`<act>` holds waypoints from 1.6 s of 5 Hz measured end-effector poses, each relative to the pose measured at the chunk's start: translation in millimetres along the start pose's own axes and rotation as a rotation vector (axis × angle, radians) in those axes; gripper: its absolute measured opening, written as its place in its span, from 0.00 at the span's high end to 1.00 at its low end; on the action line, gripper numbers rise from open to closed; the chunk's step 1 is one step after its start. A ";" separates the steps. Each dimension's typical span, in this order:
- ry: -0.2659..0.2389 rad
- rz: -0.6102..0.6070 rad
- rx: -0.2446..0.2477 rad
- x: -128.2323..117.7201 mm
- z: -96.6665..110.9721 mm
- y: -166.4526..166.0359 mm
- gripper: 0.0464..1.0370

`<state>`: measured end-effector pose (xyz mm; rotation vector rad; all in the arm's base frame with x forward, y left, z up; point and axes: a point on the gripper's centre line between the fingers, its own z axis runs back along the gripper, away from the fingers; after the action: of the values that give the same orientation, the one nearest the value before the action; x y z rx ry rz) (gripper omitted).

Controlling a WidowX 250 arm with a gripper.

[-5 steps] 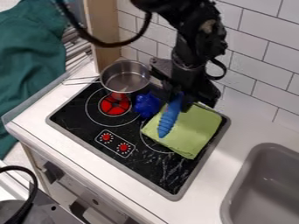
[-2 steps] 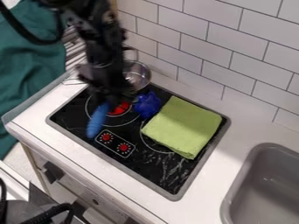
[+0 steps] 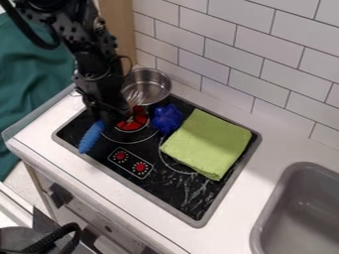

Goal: Move the blue fork below the left burner

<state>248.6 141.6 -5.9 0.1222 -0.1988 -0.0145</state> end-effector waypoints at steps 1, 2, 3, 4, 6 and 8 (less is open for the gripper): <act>-0.004 -0.036 -0.007 -11.1 -4.8 10.8 0.73; 0.027 -0.008 0.002 -16.7 -9.8 11.8 0.73; 0.080 0.008 0.007 -25.4 -16.4 5.1 0.73; 0.103 -0.005 0.004 -31.0 -21.3 -2.5 0.73; 0.109 -0.032 -0.008 -35.2 -22.9 -12.0 0.68; 0.086 0.000 -0.007 -19.5 6.2 -23.8 0.10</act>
<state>228.2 117.7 -6.6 0.1160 -0.1125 -0.0096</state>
